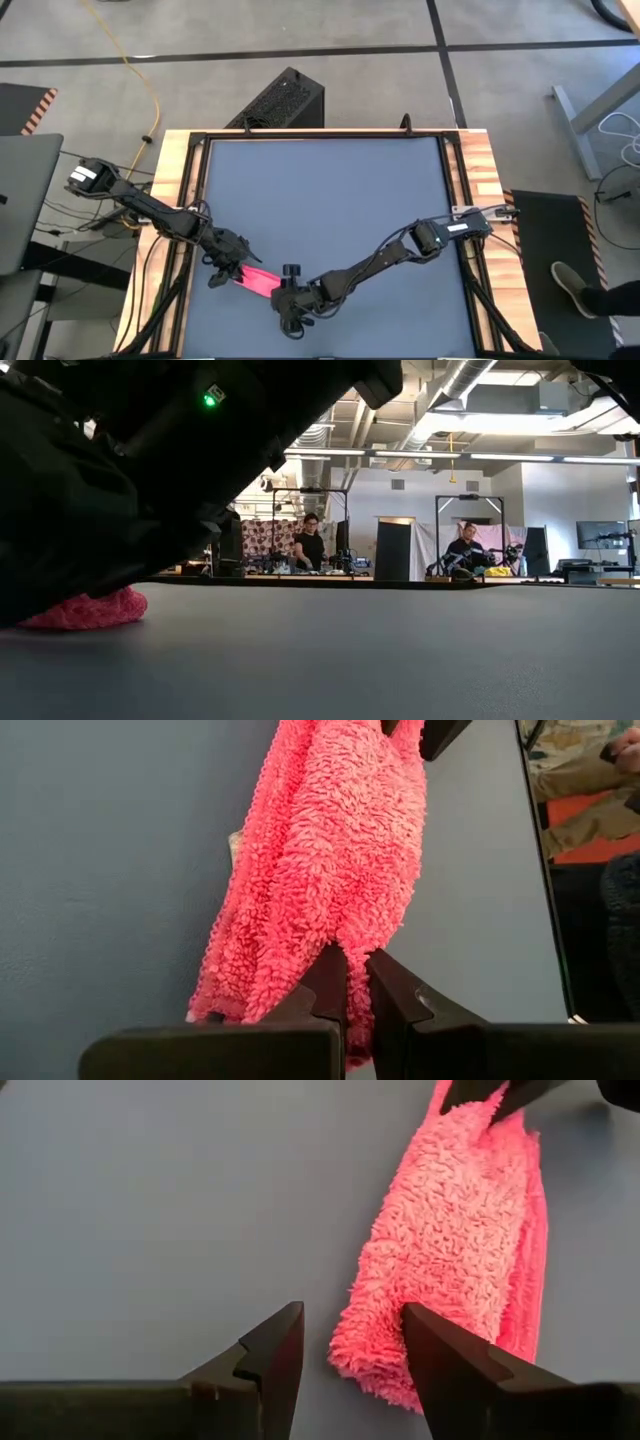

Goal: Roll towel
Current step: Roll the red microfiber cloth

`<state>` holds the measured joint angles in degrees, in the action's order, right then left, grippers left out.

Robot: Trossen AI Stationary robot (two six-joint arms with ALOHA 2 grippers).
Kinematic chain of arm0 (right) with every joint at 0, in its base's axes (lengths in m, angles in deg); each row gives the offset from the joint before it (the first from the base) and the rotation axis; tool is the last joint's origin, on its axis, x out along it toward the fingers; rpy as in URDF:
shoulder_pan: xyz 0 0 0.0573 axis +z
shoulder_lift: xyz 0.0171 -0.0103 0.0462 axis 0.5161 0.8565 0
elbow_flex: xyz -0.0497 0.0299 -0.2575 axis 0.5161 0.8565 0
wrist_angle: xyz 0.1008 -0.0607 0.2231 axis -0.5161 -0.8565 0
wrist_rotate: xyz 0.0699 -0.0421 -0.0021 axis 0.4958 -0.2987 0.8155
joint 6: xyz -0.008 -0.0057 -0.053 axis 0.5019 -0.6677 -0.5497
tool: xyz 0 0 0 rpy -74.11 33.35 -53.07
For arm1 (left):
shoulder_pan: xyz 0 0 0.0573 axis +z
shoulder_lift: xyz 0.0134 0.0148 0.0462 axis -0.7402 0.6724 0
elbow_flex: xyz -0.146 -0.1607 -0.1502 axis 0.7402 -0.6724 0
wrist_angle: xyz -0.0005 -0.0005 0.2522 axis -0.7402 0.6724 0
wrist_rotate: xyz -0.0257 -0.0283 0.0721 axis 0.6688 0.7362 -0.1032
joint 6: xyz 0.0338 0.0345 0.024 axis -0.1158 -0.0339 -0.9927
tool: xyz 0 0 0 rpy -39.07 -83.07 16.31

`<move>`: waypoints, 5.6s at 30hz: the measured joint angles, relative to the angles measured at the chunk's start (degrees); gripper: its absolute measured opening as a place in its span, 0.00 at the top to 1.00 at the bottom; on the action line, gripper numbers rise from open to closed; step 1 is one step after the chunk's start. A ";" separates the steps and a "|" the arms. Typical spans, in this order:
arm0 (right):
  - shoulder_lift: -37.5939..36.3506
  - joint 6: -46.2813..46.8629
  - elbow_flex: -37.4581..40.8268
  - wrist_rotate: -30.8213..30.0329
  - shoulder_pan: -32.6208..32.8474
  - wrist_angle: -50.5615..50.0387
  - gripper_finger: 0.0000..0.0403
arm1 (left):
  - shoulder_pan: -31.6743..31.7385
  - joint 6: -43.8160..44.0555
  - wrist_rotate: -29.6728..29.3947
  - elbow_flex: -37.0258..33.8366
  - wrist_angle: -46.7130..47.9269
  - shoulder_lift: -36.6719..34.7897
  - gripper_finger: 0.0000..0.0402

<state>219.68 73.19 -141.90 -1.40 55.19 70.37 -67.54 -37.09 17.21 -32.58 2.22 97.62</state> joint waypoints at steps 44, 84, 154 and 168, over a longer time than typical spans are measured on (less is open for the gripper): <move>0.23 60.05 0.02 6.06 0.32 3.84 0.96 | 0.02 1.70 7.05 0.11 1.44 -0.07 0.99; 0.08 81.54 -0.11 6.91 -0.84 -2.91 0.96 | 5.70 -10.18 6.89 9.06 18.81 -0.07 0.82; 0.12 79.71 0.02 8.34 -2.87 -2.82 0.96 | -3.91 -17.63 -6.33 22.41 8.23 16.62 0.48; 0.12 76.76 0.03 9.57 -2.89 -2.28 0.93 | -3.98 -14.48 -3.04 22.91 9.45 23.75 0.50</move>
<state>219.80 149.95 -141.87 8.17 52.29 68.09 -71.51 -51.58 14.17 -9.67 11.67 121.37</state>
